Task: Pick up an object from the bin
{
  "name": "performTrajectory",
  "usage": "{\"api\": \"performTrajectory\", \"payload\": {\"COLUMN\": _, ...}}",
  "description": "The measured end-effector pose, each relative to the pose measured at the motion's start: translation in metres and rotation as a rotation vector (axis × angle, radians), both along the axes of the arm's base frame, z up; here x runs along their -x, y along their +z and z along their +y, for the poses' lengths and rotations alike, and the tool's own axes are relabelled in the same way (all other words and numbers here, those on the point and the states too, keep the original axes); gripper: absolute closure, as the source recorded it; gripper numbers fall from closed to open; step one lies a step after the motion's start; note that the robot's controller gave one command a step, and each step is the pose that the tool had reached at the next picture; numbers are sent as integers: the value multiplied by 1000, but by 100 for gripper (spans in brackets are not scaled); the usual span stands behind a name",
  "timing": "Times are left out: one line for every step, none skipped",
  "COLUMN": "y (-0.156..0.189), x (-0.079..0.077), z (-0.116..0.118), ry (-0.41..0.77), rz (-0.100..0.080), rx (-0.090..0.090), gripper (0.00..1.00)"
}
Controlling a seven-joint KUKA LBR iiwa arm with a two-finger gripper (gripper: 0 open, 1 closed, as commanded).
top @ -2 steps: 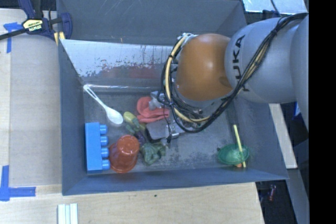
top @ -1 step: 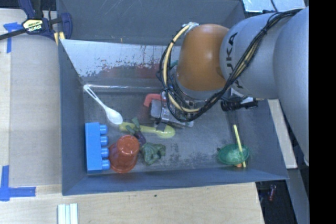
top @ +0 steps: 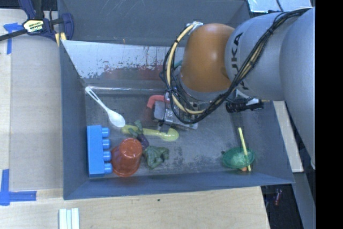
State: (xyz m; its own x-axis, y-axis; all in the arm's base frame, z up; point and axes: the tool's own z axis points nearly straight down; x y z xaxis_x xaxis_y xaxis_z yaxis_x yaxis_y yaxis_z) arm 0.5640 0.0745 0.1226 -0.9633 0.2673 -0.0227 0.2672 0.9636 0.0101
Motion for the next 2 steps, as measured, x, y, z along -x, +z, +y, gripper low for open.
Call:
{"api": "performTrajectory", "payload": {"y": 10, "x": -3, "z": 0, "ry": 41, "rz": -1, "rx": 2, "gripper": 100}}
{"api": "performTrajectory", "payload": {"y": 71, "x": 6, "z": 0, "ry": 42, "rz": 3, "rx": 2, "gripper": 100}}
